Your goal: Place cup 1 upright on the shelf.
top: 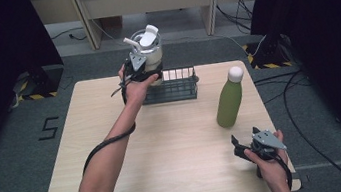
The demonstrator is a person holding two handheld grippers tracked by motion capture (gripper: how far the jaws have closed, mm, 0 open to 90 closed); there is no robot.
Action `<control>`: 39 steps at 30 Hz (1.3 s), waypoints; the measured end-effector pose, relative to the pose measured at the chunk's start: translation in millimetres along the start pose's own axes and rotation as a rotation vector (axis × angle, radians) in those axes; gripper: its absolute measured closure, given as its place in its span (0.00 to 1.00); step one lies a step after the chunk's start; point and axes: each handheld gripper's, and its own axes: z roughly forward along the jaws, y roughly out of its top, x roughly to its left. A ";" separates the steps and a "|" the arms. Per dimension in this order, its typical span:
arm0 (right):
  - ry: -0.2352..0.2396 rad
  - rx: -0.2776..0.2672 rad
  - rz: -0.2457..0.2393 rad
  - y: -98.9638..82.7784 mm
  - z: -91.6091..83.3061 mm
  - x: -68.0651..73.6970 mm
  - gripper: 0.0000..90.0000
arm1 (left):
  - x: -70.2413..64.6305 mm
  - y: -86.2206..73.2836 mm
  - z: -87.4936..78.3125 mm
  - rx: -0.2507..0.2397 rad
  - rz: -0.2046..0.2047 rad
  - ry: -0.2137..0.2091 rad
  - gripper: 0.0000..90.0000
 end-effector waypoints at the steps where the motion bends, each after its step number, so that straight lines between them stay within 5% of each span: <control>1: 0.000 0.000 0.000 -0.1 0.0 -0.2 0.16 | 0.1 -1.0 0.0 0.002 -0.001 0.003 0.10; 39: 0.010 0.005 -0.006 -1.3 1.7 1.9 0.17 | 1.8 -34.2 12.2 0.082 -0.029 0.016 0.10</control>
